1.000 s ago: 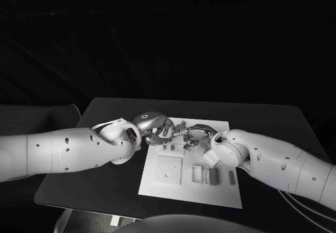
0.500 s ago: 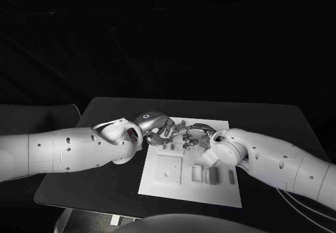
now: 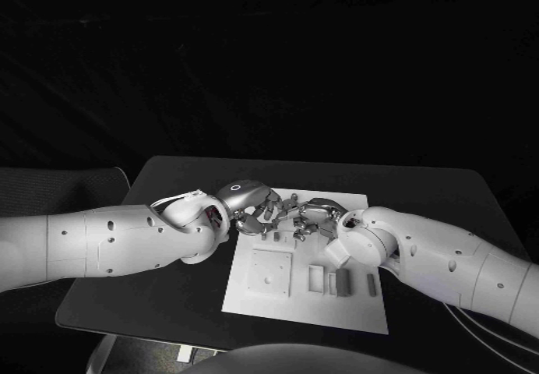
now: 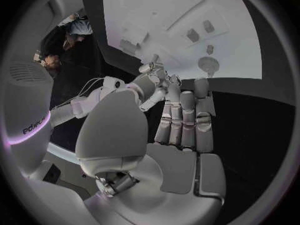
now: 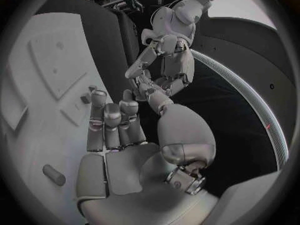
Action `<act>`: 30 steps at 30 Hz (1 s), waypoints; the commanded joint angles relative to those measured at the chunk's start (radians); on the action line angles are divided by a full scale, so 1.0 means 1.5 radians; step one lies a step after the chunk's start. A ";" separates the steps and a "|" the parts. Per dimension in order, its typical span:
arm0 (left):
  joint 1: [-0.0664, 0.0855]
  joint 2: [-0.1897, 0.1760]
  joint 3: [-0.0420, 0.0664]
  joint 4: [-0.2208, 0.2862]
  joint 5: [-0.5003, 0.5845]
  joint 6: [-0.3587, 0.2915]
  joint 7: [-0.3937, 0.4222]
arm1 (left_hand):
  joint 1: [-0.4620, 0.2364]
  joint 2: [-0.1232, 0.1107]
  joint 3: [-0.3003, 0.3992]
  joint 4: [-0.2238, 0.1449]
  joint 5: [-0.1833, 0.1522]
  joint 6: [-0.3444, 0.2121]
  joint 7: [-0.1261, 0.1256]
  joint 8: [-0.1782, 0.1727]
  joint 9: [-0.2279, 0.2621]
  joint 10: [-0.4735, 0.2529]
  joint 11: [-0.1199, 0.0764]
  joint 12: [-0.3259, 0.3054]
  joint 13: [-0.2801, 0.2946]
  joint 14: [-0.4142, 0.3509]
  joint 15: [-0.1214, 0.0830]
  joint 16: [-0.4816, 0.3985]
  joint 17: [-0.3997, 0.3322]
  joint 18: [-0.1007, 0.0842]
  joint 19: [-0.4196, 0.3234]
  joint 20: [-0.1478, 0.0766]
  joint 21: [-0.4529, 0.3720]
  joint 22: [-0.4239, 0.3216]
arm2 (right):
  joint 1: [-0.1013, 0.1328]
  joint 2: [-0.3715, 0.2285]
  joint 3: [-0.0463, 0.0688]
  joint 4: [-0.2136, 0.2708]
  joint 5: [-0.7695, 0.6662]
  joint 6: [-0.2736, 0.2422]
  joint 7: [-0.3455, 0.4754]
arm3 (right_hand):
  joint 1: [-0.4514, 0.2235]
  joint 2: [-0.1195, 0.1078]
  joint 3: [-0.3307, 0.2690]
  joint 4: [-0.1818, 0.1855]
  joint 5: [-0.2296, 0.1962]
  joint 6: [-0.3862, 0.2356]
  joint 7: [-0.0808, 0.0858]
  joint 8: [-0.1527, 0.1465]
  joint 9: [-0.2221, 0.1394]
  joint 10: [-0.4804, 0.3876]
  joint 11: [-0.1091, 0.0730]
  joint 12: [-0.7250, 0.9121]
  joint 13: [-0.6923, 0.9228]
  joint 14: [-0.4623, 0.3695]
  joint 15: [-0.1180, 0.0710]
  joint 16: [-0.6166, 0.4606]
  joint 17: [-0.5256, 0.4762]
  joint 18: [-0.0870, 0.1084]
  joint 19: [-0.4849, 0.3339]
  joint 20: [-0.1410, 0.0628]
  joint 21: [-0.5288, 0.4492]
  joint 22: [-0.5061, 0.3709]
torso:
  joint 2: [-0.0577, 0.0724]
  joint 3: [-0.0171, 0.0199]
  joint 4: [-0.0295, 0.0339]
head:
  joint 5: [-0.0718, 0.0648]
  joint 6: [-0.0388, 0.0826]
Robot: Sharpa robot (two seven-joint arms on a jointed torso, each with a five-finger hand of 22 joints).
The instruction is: Assemble the parts on the task board
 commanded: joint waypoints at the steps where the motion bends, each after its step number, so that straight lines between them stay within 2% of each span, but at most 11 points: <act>1: 0.001 0.003 0.000 0.001 0.000 0.007 0.004 | 0.001 0.006 0.001 0.001 0.004 0.001 0.003 0.002 0.001 -0.003 0.000 0.004 0.001 -0.003 -0.003 0.001 -0.001 0.017 -0.001 -0.004 0.004 0.016 | 0.000 0.001 0.000 -0.002 -0.006 0.011 0.004 | 0.008 0.000 0.005 0.000 -0.001 0.007 -0.001 0.004 0.005 0.000 -0.006 0.003 -0.001 0.001 -0.007 0.002 -0.001 0.005 -0.001 0.000 0.003 0.007 | 0.000 0.0002 -0.0002 | 0.000 0.000; 9: 0.001 0.004 0.000 0.000 0.000 0.010 0.004 | 0.001 0.007 0.000 0.000 0.004 0.001 0.003 0.002 0.001 -0.003 0.000 0.004 0.001 -0.004 -0.003 0.001 -0.001 0.017 -0.001 -0.004 0.005 0.016 | 0.000 0.001 0.000 -0.002 -0.009 0.013 0.004 | 0.006 0.006 0.011 0.000 -0.004 0.014 -0.006 0.013 0.017 0.001 -0.010 0.002 -0.002 0.001 -0.011 0.002 -0.002 0.005 -0.001 0.001 0.003 0.007 | 0.000 0.0003 0.0001 | 0.000 0.001; 22: 0.001 0.006 0.000 0.001 0.000 0.013 0.005 | 0.002 0.009 0.000 0.000 0.004 0.001 0.003 0.003 0.001 -0.004 0.000 0.004 0.001 -0.004 -0.003 0.001 -0.001 0.017 -0.001 -0.004 0.005 0.016 | 0.000 0.001 0.000 -0.002 -0.009 0.013 0.005 | 0.005 0.010 0.013 0.000 -0.008 0.012 -0.006 0.014 0.022 0.001 -0.010 0.002 -0.003 0.001 -0.012 0.002 -0.002 0.005 -0.001 0.001 0.003 0.007 | 0.000 0.0002 0.0002 | 0.000 -0.001; 28: 0.001 0.006 0.000 0.001 0.000 0.014 0.006 | 0.002 0.009 0.000 -0.001 0.004 0.002 0.003 0.003 0.001 -0.004 0.000 0.004 0.001 -0.004 -0.003 0.001 -0.001 0.017 -0.001 -0.004 0.005 0.016 | 0.000 0.001 0.000 -0.003 -0.009 0.010 0.005 | 0.010 0.029 0.023 -0.001 -0.008 0.019 -0.009 0.020 0.031 0.003 -0.013 0.002 -0.003 0.001 -0.014 0.003 -0.002 0.005 -0.001 0.000 0.004 0.008 | 0.000 0.0001 0.0000 | 0.001 -0.001; 30: 0.001 0.006 0.000 0.001 0.000 0.014 0.007 | 0.002 0.009 0.000 -0.001 0.004 0.001 0.003 0.003 0.001 -0.004 0.000 0.004 0.001 -0.004 -0.003 0.001 -0.001 0.017 -0.001 -0.004 0.005 0.016 | 0.000 0.001 0.000 -0.003 -0.012 0.009 0.006 | 0.018 0.033 0.037 0.000 -0.025 0.024 -0.012 0.024 0.037 0.005 -0.016 0.002 -0.003 0.002 -0.016 0.003 -0.002 0.005 -0.001 0.000 0.005 0.008 | 0.000 0.0001 -0.0001 | 0.001 -0.001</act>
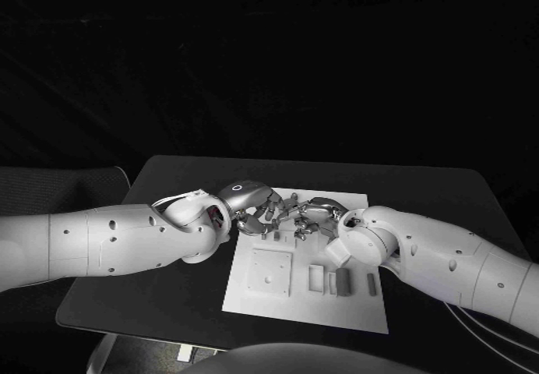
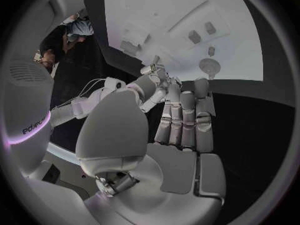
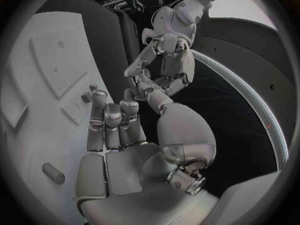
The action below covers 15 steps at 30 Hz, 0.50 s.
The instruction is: Assemble the parts on the task board
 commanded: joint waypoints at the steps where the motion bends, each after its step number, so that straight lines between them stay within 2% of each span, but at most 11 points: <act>1: 0.001 0.003 0.000 0.002 0.000 0.006 0.006 | -0.001 0.006 0.001 0.000 0.002 0.001 0.003 0.004 0.001 -0.004 0.000 0.004 0.001 -0.002 -0.002 0.001 -0.001 0.017 0.000 -0.005 0.002 0.015 | 0.000 0.000 0.000 0.000 -0.009 0.008 0.007 | 0.007 0.009 0.018 0.001 -0.013 0.011 0.000 0.006 0.006 0.001 -0.008 0.002 -0.001 0.000 -0.009 0.003 -0.001 0.005 -0.001 0.000 0.005 0.008 | 0.000 0.0000 -0.0002 | 0.000 0.000; 5: 0.001 0.002 0.000 0.002 0.000 0.005 0.007 | -0.001 0.005 0.001 -0.001 0.002 0.001 0.003 0.004 0.001 -0.004 0.000 0.004 0.001 -0.002 -0.002 0.002 -0.001 0.017 0.000 -0.005 0.003 0.015 | 0.000 0.000 0.000 -0.001 -0.014 0.008 0.006 | 0.009 0.018 0.032 0.000 -0.013 0.021 -0.005 0.012 0.013 0.004 -0.013 0.002 -0.002 0.001 -0.012 0.004 -0.001 0.005 0.000 0.001 0.006 0.008 | 0.000 0.0001 -0.0001 | 0.000 0.000; 15: 0.001 0.004 0.000 0.001 0.002 0.005 0.008 | -0.001 0.004 0.000 -0.002 0.002 0.001 0.003 0.004 0.001 -0.004 0.000 0.004 0.001 -0.003 -0.002 0.002 -0.001 0.017 -0.001 -0.005 0.003 0.015 | 0.000 0.001 0.000 0.001 -0.025 -0.001 0.007 | 0.006 0.027 0.047 -0.002 -0.015 0.044 -0.015 0.025 0.027 0.010 -0.022 0.000 -0.004 0.004 -0.020 0.005 -0.002 0.005 0.002 -0.001 0.009 0.009 | 0.000 0.0001 -0.0003 | -0.001 0.000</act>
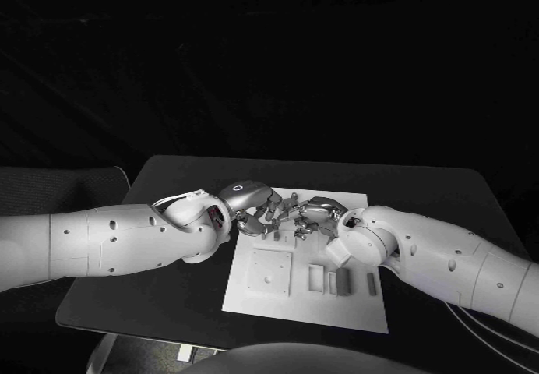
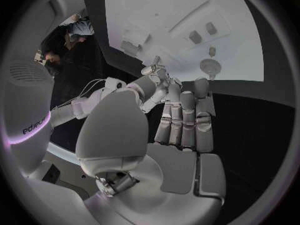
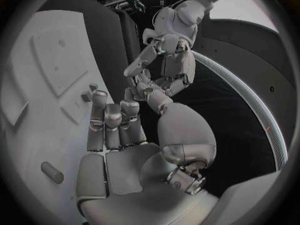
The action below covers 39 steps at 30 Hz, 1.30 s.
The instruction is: Assemble the parts on the task board
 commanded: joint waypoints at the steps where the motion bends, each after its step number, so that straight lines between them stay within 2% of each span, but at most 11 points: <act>1: 0.001 0.002 0.001 0.001 0.003 0.002 0.008 | -0.002 0.005 0.000 -0.002 0.002 0.001 0.003 0.001 0.000 -0.004 0.000 0.004 0.001 -0.002 -0.003 0.002 -0.001 0.017 -0.001 -0.005 0.003 0.015 | 0.000 0.001 0.000 0.001 -0.015 0.000 0.006 | 0.004 0.010 0.005 0.001 -0.001 0.021 0.002 0.003 0.010 0.000 -0.007 0.000 -0.001 -0.001 -0.013 0.003 -0.001 0.004 0.002 -0.001 0.004 0.009 | 0.000 0.0001 -0.0001 | -0.001 0.000; 17: 0.001 0.000 0.001 -0.002 0.008 -0.004 0.013 | -0.012 -0.016 -0.025 -0.013 0.002 -0.034 0.013 -0.016 -0.005 -0.009 0.008 0.004 0.001 -0.006 0.003 0.000 -0.003 0.019 -0.004 -0.001 0.003 0.014 | 0.000 -0.002 0.000 0.001 -0.024 0.003 0.006 | 0.006 0.012 0.011 0.000 -0.012 0.028 -0.001 0.005 0.014 0.003 -0.010 -0.002 -0.002 0.000 -0.017 0.003 -0.001 0.004 0.002 -0.003 0.006 0.009 | 0.000 -0.0001 0.0001 | -0.001 -0.001; 26: 0.001 -0.001 0.001 -0.004 0.008 -0.004 0.014 | -0.020 -0.025 -0.044 -0.017 0.003 -0.061 0.005 -0.028 -0.008 -0.011 0.003 0.003 0.000 -0.007 0.001 -0.001 -0.005 0.020 -0.006 0.000 0.002 0.013 | 0.000 -0.003 0.000 0.001 -0.025 0.005 0.008 | 0.006 0.013 0.012 -0.001 -0.016 0.030 -0.002 0.004 0.015 0.004 -0.011 -0.002 -0.002 0.000 -0.018 0.003 -0.001 0.004 0.002 -0.004 0.006 0.009 | 0.000 0.0000 0.0001 | -0.001 -0.002; 32: 0.001 -0.005 0.001 -0.004 0.008 -0.001 0.016 | -0.019 -0.026 -0.047 -0.020 0.003 -0.064 0.004 -0.029 -0.008 -0.011 0.002 0.003 -0.001 -0.007 0.001 -0.001 -0.006 0.020 -0.006 0.000 0.001 0.013 | 0.000 -0.005 0.000 0.000 -0.026 -0.001 0.011 | 0.007 0.013 0.013 -0.001 -0.017 0.031 -0.003 0.005 0.015 0.004 -0.011 -0.002 -0.002 -0.001 -0.018 0.003 -0.001 0.004 0.001 -0.004 0.006 0.009 | 0.000 0.0000 0.0000 | -0.002 -0.003; 39: 0.001 -0.024 0.001 -0.008 0.010 -0.002 0.021 | -0.015 -0.027 -0.049 -0.026 0.004 -0.066 0.002 -0.029 -0.007 -0.012 0.001 0.002 -0.001 -0.009 0.000 -0.002 -0.006 0.020 -0.007 0.000 0.000 0.013 | 0.000 -0.014 0.000 -0.001 -0.141 -0.033 0.059 | 0.007 0.013 0.013 -0.001 -0.018 0.032 -0.003 0.004 0.015 0.004 -0.012 -0.003 -0.002 -0.001 -0.018 0.003 -0.001 0.004 0.001 -0.004 0.006 0.010 | 0.000 0.0000 0.0003 | -0.002 -0.003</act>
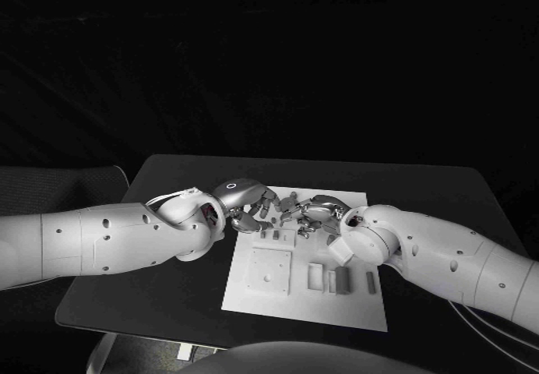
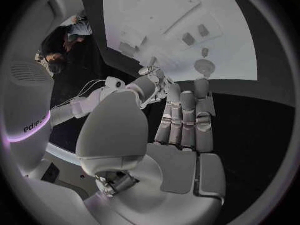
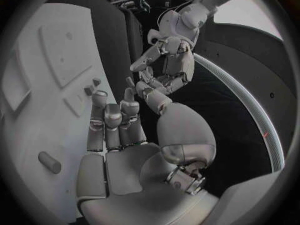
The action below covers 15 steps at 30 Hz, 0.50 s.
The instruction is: Assemble the parts on the task board
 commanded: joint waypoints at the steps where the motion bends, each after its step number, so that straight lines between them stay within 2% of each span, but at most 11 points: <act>1: 0.001 -0.009 0.000 -0.004 0.007 -0.002 0.014 | 0.002 -0.004 -0.003 -0.002 0.003 -0.004 -0.001 -0.001 0.000 -0.003 -0.004 0.002 -0.001 -0.002 -0.002 -0.002 -0.001 0.019 -0.001 -0.001 0.000 0.012 | 0.000 -0.005 0.000 0.001 -0.113 -0.031 0.056 | 0.001 0.006 0.005 0.001 -0.003 0.032 -0.003 0.004 0.015 0.002 -0.005 -0.003 -0.001 0.002 -0.014 0.003 -0.001 0.005 0.001 -0.004 0.004 0.010 | 0.000 0.0000 0.0004 | 0.000 -0.001; 6: 0.002 -0.020 0.001 -0.032 0.009 -0.002 0.022 | 0.000 -0.006 -0.006 -0.003 0.003 0.001 0.001 0.003 0.002 -0.006 -0.003 0.000 -0.002 -0.004 -0.001 -0.003 -0.002 0.018 -0.003 -0.001 -0.001 0.012 | 0.000 -0.017 0.000 0.012 -0.190 -0.078 0.096 | 0.004 0.005 0.006 0.001 -0.002 0.033 -0.003 0.004 0.016 0.003 -0.006 -0.003 -0.001 0.003 -0.015 0.004 -0.001 0.005 0.002 -0.005 0.005 0.010 | 0.000 0.0000 0.0000 | 0.000 -0.002; 15: 0.010 -0.017 0.001 -0.091 0.015 -0.004 0.026 | -0.001 -0.005 -0.006 -0.002 0.003 0.005 0.003 0.006 0.004 -0.007 -0.001 0.000 -0.002 -0.005 -0.001 -0.003 -0.002 0.018 -0.003 -0.001 -0.003 0.012 | -0.003 -0.040 -0.002 0.055 -0.352 -0.169 0.162 | 0.011 -0.002 0.007 0.000 -0.007 0.036 -0.005 0.001 0.014 0.008 -0.007 -0.004 -0.002 0.008 -0.018 0.006 -0.001 0.005 0.006 -0.009 0.009 0.010 | 0.000 0.0000 0.0000 | 0.000 -0.002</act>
